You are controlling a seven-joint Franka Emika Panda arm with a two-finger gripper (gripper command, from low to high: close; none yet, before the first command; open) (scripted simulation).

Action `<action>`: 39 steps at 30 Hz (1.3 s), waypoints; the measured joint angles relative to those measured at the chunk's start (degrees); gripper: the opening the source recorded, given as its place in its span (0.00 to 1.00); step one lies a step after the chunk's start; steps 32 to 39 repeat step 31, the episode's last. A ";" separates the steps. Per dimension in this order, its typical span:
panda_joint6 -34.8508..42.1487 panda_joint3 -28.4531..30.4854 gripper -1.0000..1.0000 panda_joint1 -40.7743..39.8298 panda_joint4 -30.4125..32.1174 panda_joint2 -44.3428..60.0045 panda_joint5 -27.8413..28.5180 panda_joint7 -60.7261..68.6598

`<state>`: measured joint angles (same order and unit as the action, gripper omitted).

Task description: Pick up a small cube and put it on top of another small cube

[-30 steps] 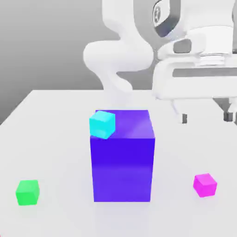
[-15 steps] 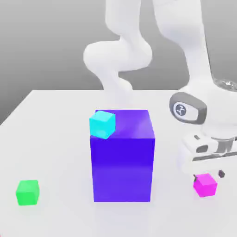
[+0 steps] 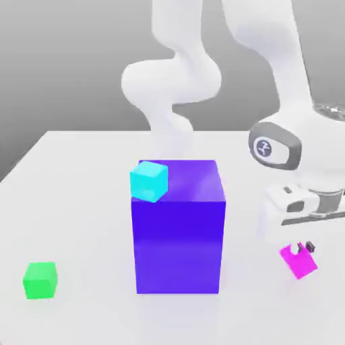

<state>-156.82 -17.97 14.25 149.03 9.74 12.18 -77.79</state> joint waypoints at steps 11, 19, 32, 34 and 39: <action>7.10 15.63 0.00 -19.35 -2.84 -3.77 -3.66 14.12; 6.69 26.36 0.00 -40.84 -2.56 -5.59 -12.14 28.07; -2.67 24.90 1.00 -42.35 -2.68 3.56 -16.78 31.85; -2.67 24.90 1.00 -42.35 -2.68 3.56 -16.78 31.85; -2.67 24.90 1.00 -42.35 -2.68 3.56 -16.78 31.85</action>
